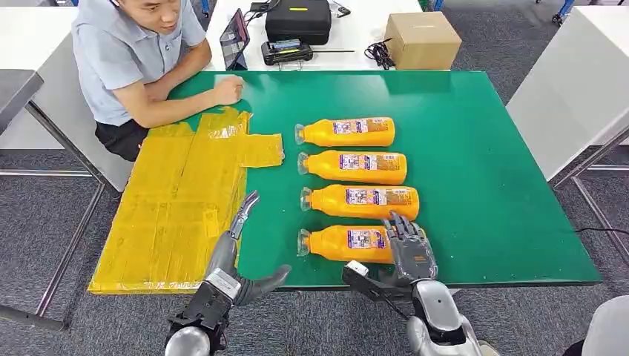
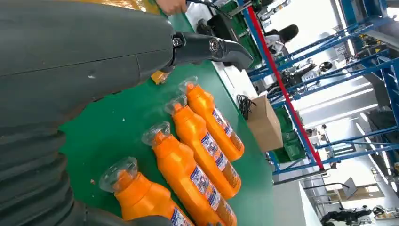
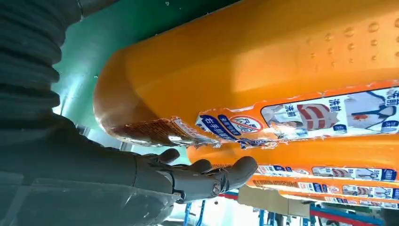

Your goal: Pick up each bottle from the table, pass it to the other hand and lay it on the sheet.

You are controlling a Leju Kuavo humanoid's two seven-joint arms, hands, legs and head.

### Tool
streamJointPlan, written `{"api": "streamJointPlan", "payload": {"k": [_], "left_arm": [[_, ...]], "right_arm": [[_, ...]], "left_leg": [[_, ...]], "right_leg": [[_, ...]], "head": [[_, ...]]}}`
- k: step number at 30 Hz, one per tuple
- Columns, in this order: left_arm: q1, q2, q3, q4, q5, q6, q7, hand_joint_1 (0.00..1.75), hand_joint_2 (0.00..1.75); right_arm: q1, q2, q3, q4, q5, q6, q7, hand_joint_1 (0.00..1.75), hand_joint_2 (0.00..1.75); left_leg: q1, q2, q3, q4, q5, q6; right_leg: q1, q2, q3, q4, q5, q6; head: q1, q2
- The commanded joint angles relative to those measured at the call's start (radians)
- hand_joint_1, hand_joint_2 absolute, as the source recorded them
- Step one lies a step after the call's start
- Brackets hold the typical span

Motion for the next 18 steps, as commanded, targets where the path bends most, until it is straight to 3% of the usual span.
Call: {"api": "streamJointPlan", "payload": {"k": [1, 2, 3, 7, 8, 11, 13, 16, 18], "left_arm": [[-0.022, -0.013, -0.018, 0.035, 0.0, -0.001, 0.004, 0.0, 1.75], [-0.023, -0.013, -0.017, 0.038, 0.001, -0.004, 0.003, 0.0, 1.75], [-0.024, -0.013, -0.017, 0.039, 0.001, -0.004, 0.002, 0.0, 1.75], [-0.033, -0.013, -0.019, 0.047, 0.006, -0.015, -0.007, 0.0, 1.75], [-0.039, -0.012, -0.023, 0.052, 0.024, -0.028, -0.027, 0.0, 1.75], [-0.053, -0.013, -0.025, 0.074, 0.036, -0.037, -0.036, 0.0, 1.75], [-0.055, -0.013, -0.03, 0.08, 0.039, -0.04, -0.038, 0.0, 1.75], [-0.051, -0.013, -0.038, 0.079, 0.04, -0.04, -0.038, 0.0, 1.75], [-0.044, -0.013, -0.039, 0.071, 0.04, -0.039, -0.038, 0.0, 1.75]], "right_arm": [[-0.017, -0.014, -0.02, 0.1, -0.001, 0.035, 0.012, 0.0, 1.75], [-0.016, -0.019, -0.024, 0.106, -0.012, 0.045, 0.01, 1.57, 1.75], [-0.013, -0.025, -0.027, 0.109, -0.028, 0.055, 0.001, 1.75, 1.75], [-0.007, -0.041, -0.031, 0.127, -0.109, 0.092, -0.027, 1.75, 1.75], [-0.003, -0.084, -0.025, 0.155, -0.156, 0.209, 0.004, 1.75, 1.75], [0.03, -0.165, -0.039, 0.219, -0.241, 0.198, -0.044, 1.75, 1.75], [0.043, -0.178, -0.032, 0.216, -0.258, 0.197, -0.048, 1.75, 1.75], [0.063, -0.187, -0.018, 0.182, -0.299, 0.2, -0.035, 1.75, 1.75], [0.078, -0.185, -0.014, 0.149, -0.319, 0.191, -0.022, 1.75, 1.75]], "left_leg": [[0.001, -0.001, 0.004, 0.0, -0.001, -0.002], [0.001, -0.001, 0.004, 0.0, -0.001, -0.001], [0.001, -0.001, 0.003, -0.001, 0.0, -0.001], [0.001, -0.003, 0.004, 0.0, -0.001, -0.001], [0.0, -0.002, 0.003, -0.001, 0.0, -0.001], [0.0, -0.004, 0.003, -0.001, 0.0, 0.0], [0.002, -0.01, 0.009, -0.002, -0.001, -0.001], [0.002, -0.005, 0.016, 0.0, -0.006, 0.001], [0.001, -0.008, 0.023, -0.001, -0.009, 0.003]], "right_leg": [[0.002, -0.001, 0.005, -0.001, -0.001, -0.002], [0.001, -0.002, 0.004, -0.001, -0.001, -0.002], [0.001, -0.002, 0.004, -0.001, -0.001, -0.001], [0.001, -0.004, 0.006, -0.001, -0.002, -0.002], [0.001, -0.003, 0.004, -0.001, -0.001, -0.001], [0.001, -0.005, 0.005, -0.002, -0.001, 0.0], [0.002, -0.011, 0.012, -0.005, -0.003, -0.001], [0.003, -0.007, 0.007, -0.004, -0.007, -0.002], [0.002, -0.008, 0.015, -0.005, -0.011, -0.003]], "head": [[0.0, 0.0], [0.0, 0.0], [0.0, 0.0], [0.0, 0.0], [0.0, 0.0], [0.0, 0.0], [0.0, 0.0], [0.0, 0.0], [0.0, 0.0]]}}
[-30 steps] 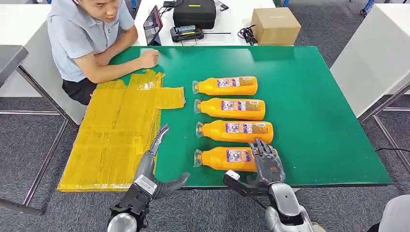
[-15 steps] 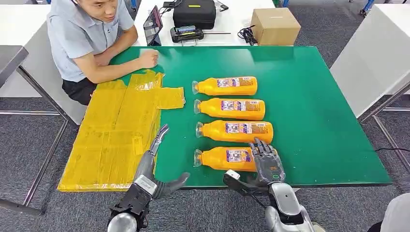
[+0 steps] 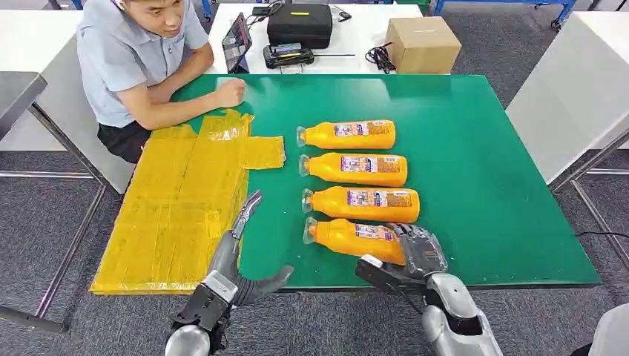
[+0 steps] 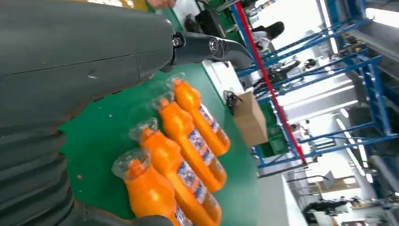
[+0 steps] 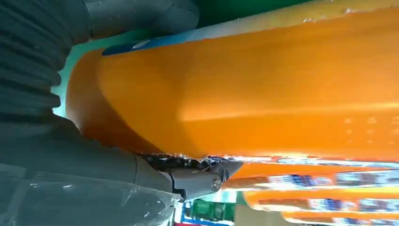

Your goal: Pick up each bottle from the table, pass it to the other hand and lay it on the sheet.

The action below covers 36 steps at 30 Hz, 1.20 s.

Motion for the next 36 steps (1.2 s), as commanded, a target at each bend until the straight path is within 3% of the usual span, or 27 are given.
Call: {"api": "streamJointPlan", "payload": {"k": [1, 4, 7, 10, 14, 21, 29, 36], "left_arm": [[-0.028, -0.013, -0.037, 0.058, 0.008, -0.001, -0.001, 0.0, 1.75], [-0.03, -0.013, -0.037, 0.065, 0.007, -0.007, 0.0, 0.0, 1.75], [-0.032, -0.013, -0.04, 0.069, 0.022, -0.006, -0.005, 0.0, 1.75], [-0.026, -0.013, -0.027, 0.061, 0.079, 0.052, 0.013, 0.0, 1.75], [-0.022, -0.013, -0.012, 0.057, 0.111, 0.088, 0.047, 0.0, 1.75], [-0.069, -0.013, -0.001, 0.229, 0.294, -0.008, 0.185, 0.0, 1.75], [-0.103, -0.013, -0.011, 0.363, 0.44, -0.094, 0.195, 0.0, 1.75], [-0.126, -0.013, -0.032, 0.402, 0.532, -0.14, 0.158, 0.0, 1.75]], "right_arm": [[0.108, -0.072, -0.002, 0.067, -0.074, 0.034, 0.029, 1.75, 1.75], [0.109, -0.073, 0.001, 0.063, -0.092, 0.046, 0.036, 1.75, 1.75], [0.122, -0.062, -0.029, 0.059, -0.195, 0.043, -0.024, 1.75, 1.75], [0.163, -0.028, -0.04, -0.024, -0.281, 0.03, -0.081, 1.75, 1.75], [0.191, 0.015, -0.033, -0.142, -0.308, 0.029, -0.078, 1.75, 1.75], [0.13, 0.083, 0.019, -0.245, -0.373, 0.005, -0.176, 1.75, 1.75], [0.072, 0.144, 0.086, -0.286, -0.428, -0.002, -0.239, 1.75, 1.75], [-0.01, 0.178, 0.127, -0.181, -0.412, -0.05, -0.261, 1.75, 1.75]], "left_leg": [[0.001, -0.006, 0.005, -0.001, 0.0, -0.002], [0.002, -0.006, 0.007, -0.001, 0.0, -0.002], [0.001, -0.008, 0.008, -0.002, 0.0, -0.003], [0.002, -0.009, 0.008, -0.001, 0.0, -0.002], [0.002, -0.005, 0.008, 0.0, -0.002, -0.004], [0.003, 0.004, 0.008, -0.001, -0.003, -0.003], [0.003, 0.004, 0.001, 0.0, -0.001, -0.003], [0.003, 0.005, -0.002, 0.0, -0.002, -0.004]], "right_leg": [[0.001, -0.007, 0.008, -0.002, -0.001, 0.0], [0.002, -0.007, 0.011, -0.004, -0.001, 0.0], [0.002, -0.009, 0.013, -0.005, 0.0, 0.001], [0.002, -0.009, 0.014, -0.005, -0.001, 0.0], [0.002, -0.006, 0.012, -0.003, -0.002, -0.001], [0.002, 0.001, 0.019, -0.002, 0.001, 0.001], [0.002, 0.002, 0.013, 0.0, 0.001, 0.001], [0.003, 0.003, 0.01, 0.0, 0.001, 0.0]], "head": [[0.0, 0.0], [0.0, 0.0], [0.0, 0.0], [0.0, 0.0], [0.0, 0.0], [0.0, 0.0], [0.0, 0.0], [0.0, 0.0]]}}
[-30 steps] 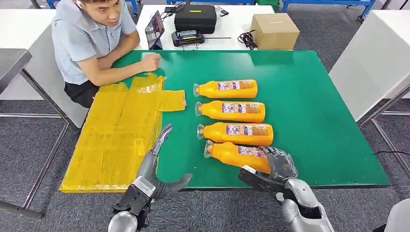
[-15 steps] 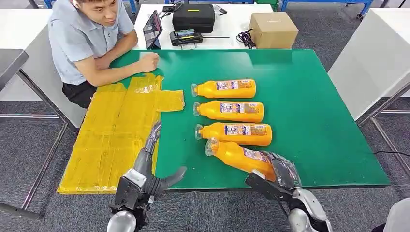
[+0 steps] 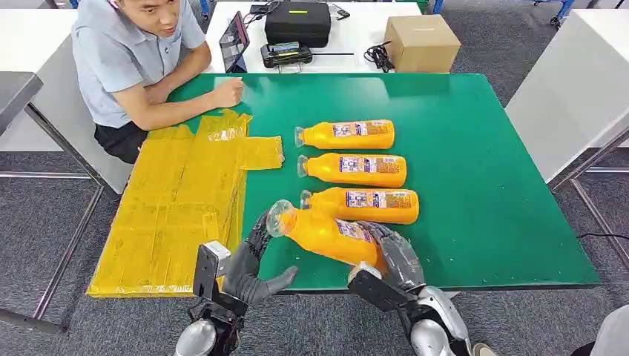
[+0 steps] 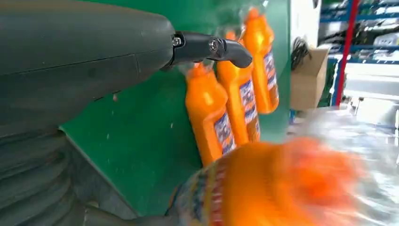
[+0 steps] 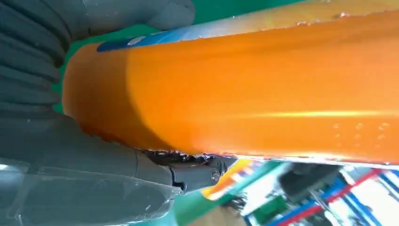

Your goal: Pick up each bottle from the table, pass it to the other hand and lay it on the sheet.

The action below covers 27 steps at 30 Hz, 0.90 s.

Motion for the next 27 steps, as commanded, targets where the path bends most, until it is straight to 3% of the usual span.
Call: {"api": "streamJointPlan", "payload": {"k": [1, 20, 27], "left_arm": [[-0.06, -0.015, -0.03, 0.144, 0.071, -0.027, -0.031, 0.0, 1.75], [-0.053, -0.015, -0.056, 0.097, 0.189, -0.095, -0.09, 0.0, 1.75], [-0.078, -0.015, -0.036, 0.094, 0.198, 0.011, -0.111, 0.0, 1.75]], "right_arm": [[-0.114, 0.051, 0.068, 0.11, 0.008, -0.041, -0.021, 1.75, 1.75], [-0.195, 0.09, 0.082, 0.293, 0.066, -0.105, -0.019, 1.75, 1.75], [-0.211, 0.143, 0.145, 0.371, 0.115, -0.117, -0.007, 1.75, 1.75]], "left_leg": [[0.0, 0.001, 0.001, 0.0, -0.001, -0.001], [0.001, 0.001, -0.002, 0.0, -0.001, -0.001], [0.001, 0.001, -0.002, 0.0, 0.0, -0.001]], "right_leg": [[0.001, 0.001, 0.001, 0.0, 0.0, -0.002], [0.001, 0.001, -0.002, 0.0, 0.0, -0.002], [0.001, 0.001, -0.003, 0.0, 0.0, -0.001]], "head": [[0.0, 0.0], [0.0, 0.0], [0.0, 0.0]]}}
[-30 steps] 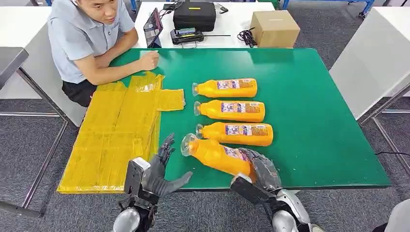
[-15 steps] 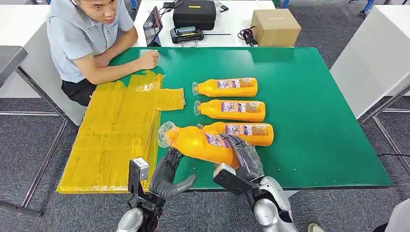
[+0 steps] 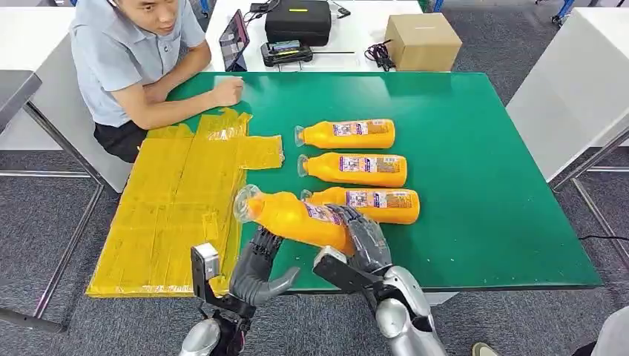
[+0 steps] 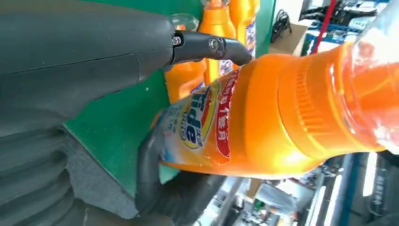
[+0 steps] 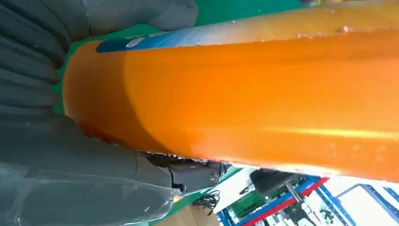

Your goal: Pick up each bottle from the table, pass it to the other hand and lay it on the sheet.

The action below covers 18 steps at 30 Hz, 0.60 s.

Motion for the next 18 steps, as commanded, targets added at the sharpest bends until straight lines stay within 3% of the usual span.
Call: {"api": "streamJointPlan", "payload": {"k": [1, 7, 17, 18], "left_arm": [[-0.057, -0.016, 0.001, 0.036, 0.003, 0.104, -0.014, 0.0, 1.75], [-0.076, -0.016, 0.012, 0.058, 0.017, 0.179, -0.034, 0.0, 1.75], [-0.082, -0.016, 0.01, 0.061, 0.056, 0.171, -0.039, 0.0, 1.75], [-0.079, -0.016, 0.009, 0.055, 0.061, 0.166, -0.043, 0.23, 1.75]], "right_arm": [[-0.074, 0.05, 0.083, 0.183, 0.048, -0.021, 0.014, 1.75, 1.75], [-0.058, 0.056, 0.135, 0.16, 0.059, -0.026, 0.012, 1.75, 1.75], [-0.054, 0.058, 0.142, 0.188, 0.037, -0.018, 0.013, 1.75, 1.75], [-0.052, 0.059, 0.137, 0.192, 0.028, -0.015, 0.011, 1.75, 1.75]], "left_leg": [[0.001, 0.002, 0.002, 0.0, -0.001, -0.002], [0.001, 0.001, 0.002, 0.0, -0.001, -0.001], [0.001, 0.0, 0.002, 0.0, -0.001, -0.001], [0.001, 0.0, 0.003, 0.0, -0.001, -0.002]], "right_leg": [[0.001, 0.001, 0.002, 0.0, 0.0, -0.002], [0.001, 0.001, 0.002, 0.0, -0.001, -0.002], [0.001, 0.0, 0.002, 0.0, -0.001, -0.002], [0.001, 0.0, 0.003, 0.0, -0.001, -0.002]], "head": [[0.0, 0.0], [0.0, 0.0], [0.0, 0.0], [0.0, 0.0]]}}
